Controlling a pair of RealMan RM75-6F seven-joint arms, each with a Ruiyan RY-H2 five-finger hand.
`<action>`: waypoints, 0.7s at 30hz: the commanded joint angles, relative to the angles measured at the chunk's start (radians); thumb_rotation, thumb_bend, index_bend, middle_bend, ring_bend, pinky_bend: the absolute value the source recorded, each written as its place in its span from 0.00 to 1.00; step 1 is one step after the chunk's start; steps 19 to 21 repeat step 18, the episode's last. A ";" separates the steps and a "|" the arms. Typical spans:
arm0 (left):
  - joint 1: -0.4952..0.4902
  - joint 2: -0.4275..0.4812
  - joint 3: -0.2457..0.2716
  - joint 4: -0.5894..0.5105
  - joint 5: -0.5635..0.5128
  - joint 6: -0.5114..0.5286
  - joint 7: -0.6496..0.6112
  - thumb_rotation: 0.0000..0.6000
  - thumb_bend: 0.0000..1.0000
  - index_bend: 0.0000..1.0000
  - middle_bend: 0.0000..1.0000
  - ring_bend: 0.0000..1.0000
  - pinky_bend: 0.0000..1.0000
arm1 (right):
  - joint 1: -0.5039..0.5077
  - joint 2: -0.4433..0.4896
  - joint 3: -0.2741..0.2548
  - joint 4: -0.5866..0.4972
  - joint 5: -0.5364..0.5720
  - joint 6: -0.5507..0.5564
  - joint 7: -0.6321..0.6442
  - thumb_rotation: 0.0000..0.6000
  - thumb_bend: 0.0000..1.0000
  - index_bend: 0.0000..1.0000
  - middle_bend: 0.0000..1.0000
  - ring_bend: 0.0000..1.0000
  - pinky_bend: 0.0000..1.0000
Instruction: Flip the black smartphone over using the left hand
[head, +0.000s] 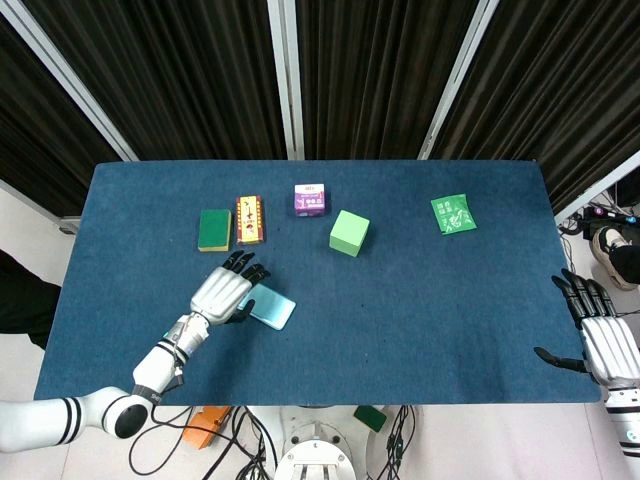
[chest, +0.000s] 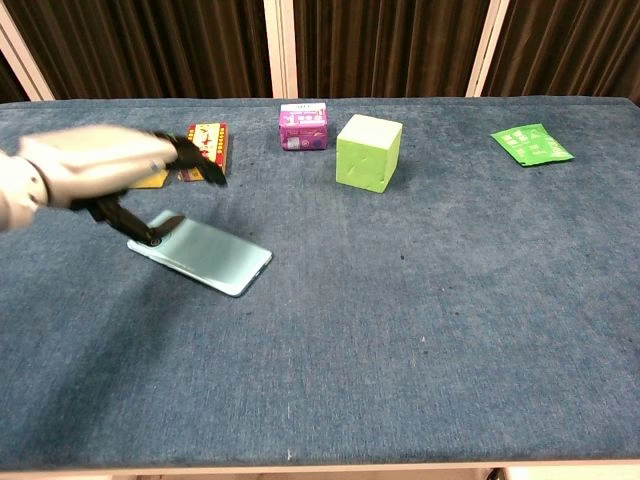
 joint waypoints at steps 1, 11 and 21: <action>0.086 0.062 -0.009 -0.053 0.054 0.147 -0.084 1.00 0.42 0.18 0.15 0.04 0.04 | 0.000 0.001 0.002 0.003 0.003 -0.001 0.004 1.00 0.15 0.00 0.00 0.00 0.00; 0.356 0.204 0.068 -0.035 0.157 0.483 -0.314 1.00 0.15 0.18 0.10 0.04 0.04 | -0.004 0.010 0.004 0.015 0.005 0.005 0.030 1.00 0.15 0.00 0.00 0.00 0.00; 0.501 0.294 0.155 -0.042 0.196 0.586 -0.354 1.00 0.15 0.18 0.09 0.03 0.04 | -0.006 0.009 -0.002 -0.003 -0.019 0.019 0.007 1.00 0.15 0.00 0.00 0.00 0.00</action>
